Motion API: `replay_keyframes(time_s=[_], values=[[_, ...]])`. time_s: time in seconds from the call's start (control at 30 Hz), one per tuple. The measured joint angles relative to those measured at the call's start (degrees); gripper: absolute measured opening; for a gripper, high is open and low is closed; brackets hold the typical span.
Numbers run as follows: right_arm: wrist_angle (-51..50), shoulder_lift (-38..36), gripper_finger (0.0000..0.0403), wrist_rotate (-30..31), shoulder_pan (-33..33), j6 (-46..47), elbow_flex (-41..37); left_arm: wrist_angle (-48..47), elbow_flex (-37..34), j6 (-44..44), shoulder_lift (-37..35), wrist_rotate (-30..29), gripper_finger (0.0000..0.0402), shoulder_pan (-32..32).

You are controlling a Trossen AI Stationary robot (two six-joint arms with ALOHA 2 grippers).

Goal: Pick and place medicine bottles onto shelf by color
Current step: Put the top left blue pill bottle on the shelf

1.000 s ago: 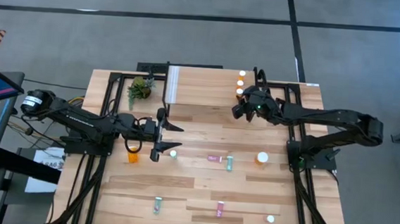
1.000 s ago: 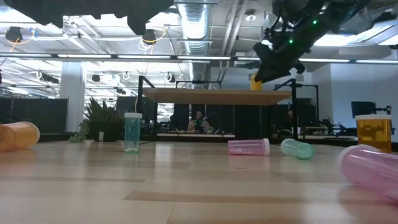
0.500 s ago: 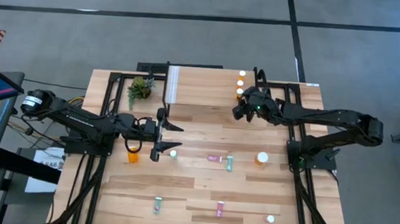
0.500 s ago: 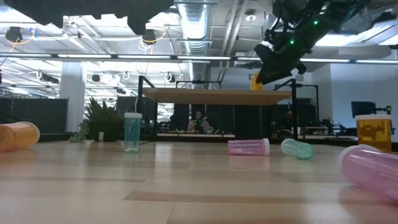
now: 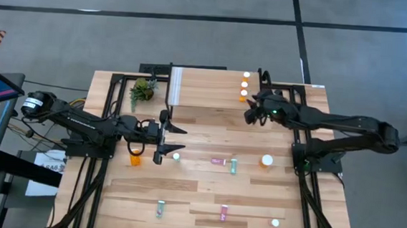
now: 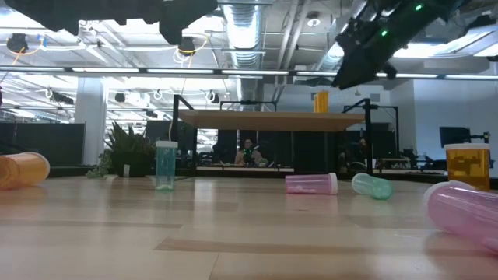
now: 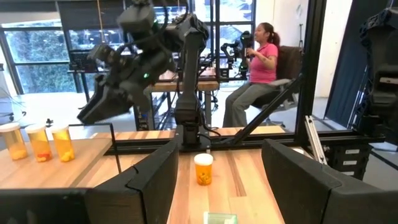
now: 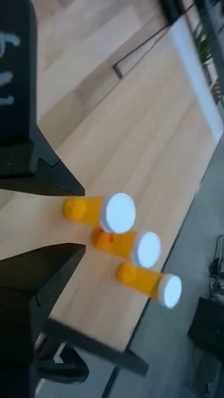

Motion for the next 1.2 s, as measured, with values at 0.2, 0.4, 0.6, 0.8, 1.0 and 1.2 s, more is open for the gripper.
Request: replay_keyframes(time_s=[0.2, 0.4, 0.6, 0.8, 1.0, 1.2], values=[[-6.0, -7.4, 0.0155, -0.7, 4.8, 4.1, 0.0, -0.5, 0.0, -0.3, 0.0, 0.0, 0.0222, 0.0], [-6.0, -10.0, 0.0146, -3.2, 16.8, 4.2, 0.0, -0.5, 0.0, -0.5, 0.0, 0.0, 0.0222, 0.0], [-4.4, -7.2, 0.0136, -0.1, 31.4, 8.0, 0.0, -0.9, 0.0, -1.5, 0.0, 0.1, 0.0222, 0.0], [1.0, 0.8, 0.0132, 7.8, 43.6, 8.5, 0.0, -0.9, 0.0, -1.6, 0.0, 0.3, 0.0222, -0.5], [11.4, 11.3, 0.013, 10.2, 48.4, 8.4, 0.0, -1.4, 0.0, -1.6, 0.4, 0.4, 0.0221, -1.3], [20.7, 18.5, 0.0119, 3.4, 46.5, 3.7, 0.0, -2.4, 0.3, -2.2, 3.6, 2.0, 0.0221, -1.2]])
